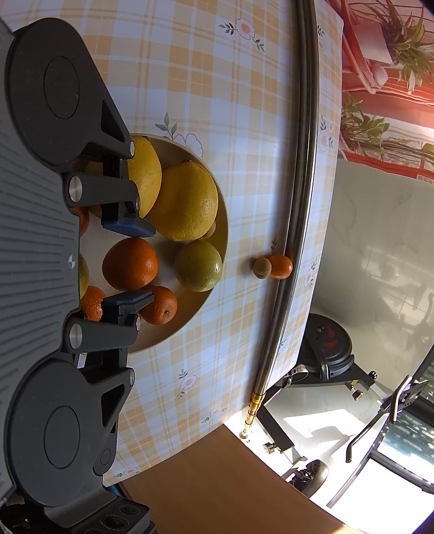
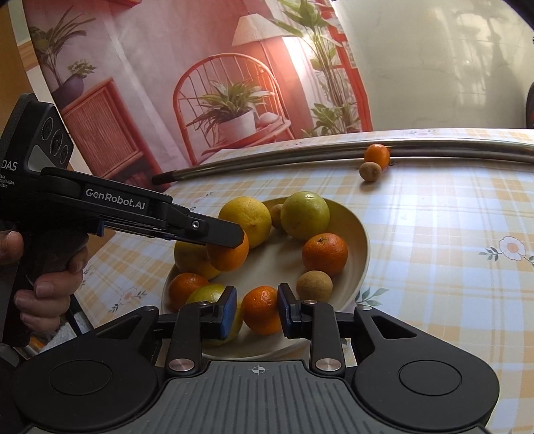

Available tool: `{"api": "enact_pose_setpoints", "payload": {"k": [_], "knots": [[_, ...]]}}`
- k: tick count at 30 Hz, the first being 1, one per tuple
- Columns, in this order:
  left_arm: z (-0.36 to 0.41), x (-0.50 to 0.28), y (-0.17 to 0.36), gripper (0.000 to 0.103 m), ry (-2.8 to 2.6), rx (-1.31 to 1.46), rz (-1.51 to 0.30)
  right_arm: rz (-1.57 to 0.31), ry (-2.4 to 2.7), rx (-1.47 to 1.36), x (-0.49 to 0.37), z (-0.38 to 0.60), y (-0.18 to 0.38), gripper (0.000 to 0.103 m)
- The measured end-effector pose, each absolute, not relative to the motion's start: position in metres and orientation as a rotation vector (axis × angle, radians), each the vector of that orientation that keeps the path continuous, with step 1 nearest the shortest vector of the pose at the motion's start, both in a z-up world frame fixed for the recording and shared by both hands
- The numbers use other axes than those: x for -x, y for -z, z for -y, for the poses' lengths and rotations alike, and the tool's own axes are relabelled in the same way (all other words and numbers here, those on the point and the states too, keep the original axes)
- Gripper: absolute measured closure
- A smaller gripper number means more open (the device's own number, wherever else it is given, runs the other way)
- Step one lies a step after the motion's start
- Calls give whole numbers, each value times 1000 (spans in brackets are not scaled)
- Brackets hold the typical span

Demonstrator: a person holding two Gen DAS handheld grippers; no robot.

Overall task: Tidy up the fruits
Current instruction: 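Lower and release the tangerine in the plate with the left gripper while the right gripper releases its tangerine, then move both open grippers back to the last tangerine and kiwi by the rod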

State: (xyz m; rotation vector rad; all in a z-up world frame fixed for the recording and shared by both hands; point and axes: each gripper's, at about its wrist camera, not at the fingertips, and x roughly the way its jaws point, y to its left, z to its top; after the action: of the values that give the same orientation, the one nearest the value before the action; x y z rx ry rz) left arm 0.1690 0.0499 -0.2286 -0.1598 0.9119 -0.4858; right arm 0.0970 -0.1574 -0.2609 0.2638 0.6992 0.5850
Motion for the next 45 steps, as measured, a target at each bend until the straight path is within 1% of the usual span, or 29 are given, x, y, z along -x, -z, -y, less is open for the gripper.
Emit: {"api": "enact_pose_setpoints", "payload": {"k": [9, 18, 33, 35, 45], "knots": [[-42, -171, 234, 66, 490, 126, -926, -695, -610, -261, -97, 155, 259, 76], [-45, -173, 233, 66, 482, 160, -919, -696, -608, -263, -97, 156, 259, 76], [-60, -172, 203, 66, 428, 190, -798, -693, -581, -281, -100, 161, 262, 75], [-62, -173, 199, 66, 419, 188, -785, -684, -572, -281, -100, 163, 261, 72], [-74, -178, 176, 66, 361, 146, -707, -608, -476, -277, -108, 188, 250, 72]]}}
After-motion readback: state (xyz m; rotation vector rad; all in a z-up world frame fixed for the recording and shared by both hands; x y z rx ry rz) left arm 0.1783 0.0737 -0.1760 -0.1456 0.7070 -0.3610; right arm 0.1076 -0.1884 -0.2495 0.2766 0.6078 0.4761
